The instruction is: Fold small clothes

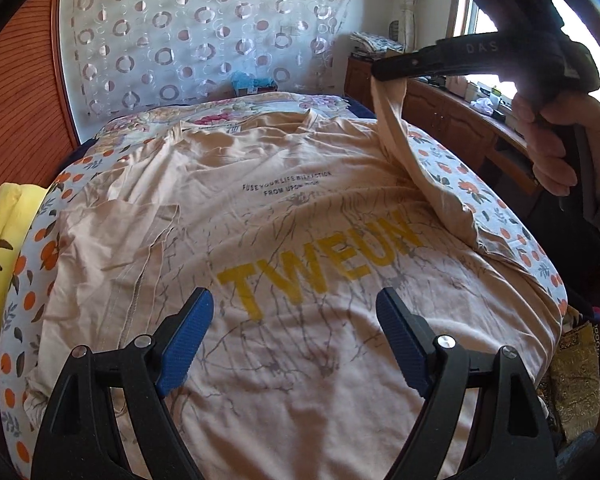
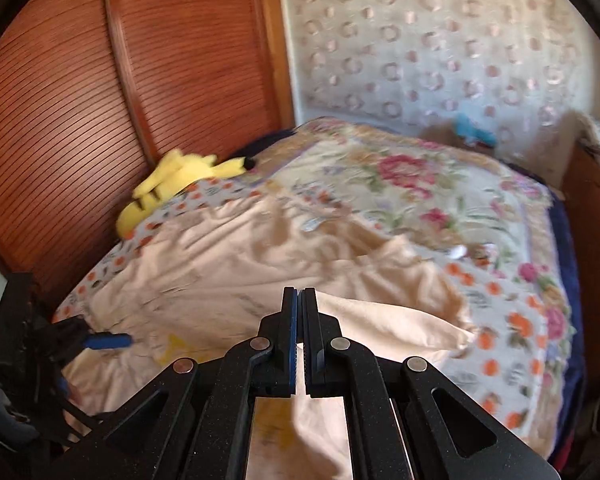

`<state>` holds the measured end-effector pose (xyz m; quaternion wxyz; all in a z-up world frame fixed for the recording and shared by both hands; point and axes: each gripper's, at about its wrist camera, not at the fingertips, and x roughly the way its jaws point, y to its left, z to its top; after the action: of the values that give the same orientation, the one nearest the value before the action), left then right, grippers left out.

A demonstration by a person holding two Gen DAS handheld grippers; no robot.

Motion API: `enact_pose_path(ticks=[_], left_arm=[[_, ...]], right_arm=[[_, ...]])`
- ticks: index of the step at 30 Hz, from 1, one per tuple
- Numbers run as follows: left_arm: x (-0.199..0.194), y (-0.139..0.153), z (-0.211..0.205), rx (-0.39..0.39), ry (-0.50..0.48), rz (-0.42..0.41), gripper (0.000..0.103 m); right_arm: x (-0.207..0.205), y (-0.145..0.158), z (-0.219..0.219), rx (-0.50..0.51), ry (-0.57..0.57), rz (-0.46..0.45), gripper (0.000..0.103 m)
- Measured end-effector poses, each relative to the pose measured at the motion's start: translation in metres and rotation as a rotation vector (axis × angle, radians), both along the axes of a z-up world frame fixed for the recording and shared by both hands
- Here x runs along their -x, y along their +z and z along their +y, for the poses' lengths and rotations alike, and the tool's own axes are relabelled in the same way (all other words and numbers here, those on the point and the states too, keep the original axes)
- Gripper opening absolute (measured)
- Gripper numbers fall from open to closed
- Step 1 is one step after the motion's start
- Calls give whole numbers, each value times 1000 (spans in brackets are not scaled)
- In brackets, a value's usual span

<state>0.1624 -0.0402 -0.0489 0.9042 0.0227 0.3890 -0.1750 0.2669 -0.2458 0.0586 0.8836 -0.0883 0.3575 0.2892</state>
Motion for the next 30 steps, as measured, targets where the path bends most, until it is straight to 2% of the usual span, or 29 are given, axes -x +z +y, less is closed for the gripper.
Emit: enact_pose_path(ticks=[1, 3, 5, 7, 9, 13, 21, 22, 23, 26, 30], left_arm=[[1, -1, 2, 0, 2, 2, 84], [1, -3, 4, 0, 6, 4, 84], [2, -4, 5, 3, 7, 6, 84], [2, -5, 6, 7, 8, 7, 84], [3, -7, 7, 7, 9, 8, 84], [6, -9, 12, 9, 10, 6, 84], [6, -12, 20, 7, 29, 20, 84], [5, -12, 20, 4, 29, 22, 84], [6, -13, 20, 1, 29, 22, 84], [7, -14, 21, -4, 31, 27, 84], [9, -16, 22, -4, 34, 29, 84]], right_arm=[[-3, -4, 3, 15, 2, 8, 4], [-6, -10, 2, 32, -4, 19, 14], [-6, -11, -6, 51, -33, -6, 39], [-6, -11, -12, 45, -64, -19, 47], [1, -18, -27, 53, -96, -15, 47], [18, -52, -54, 71, -124, 56, 47], [31, -105, -67, 54, -169, 179, 47], [35, -106, -65, 49, -175, 180, 41], [36, -104, -65, 38, -170, 176, 29], [43, -98, -58, -17, -111, 165, 9], [62, -92, -48, -47, -32, 164, 7]])
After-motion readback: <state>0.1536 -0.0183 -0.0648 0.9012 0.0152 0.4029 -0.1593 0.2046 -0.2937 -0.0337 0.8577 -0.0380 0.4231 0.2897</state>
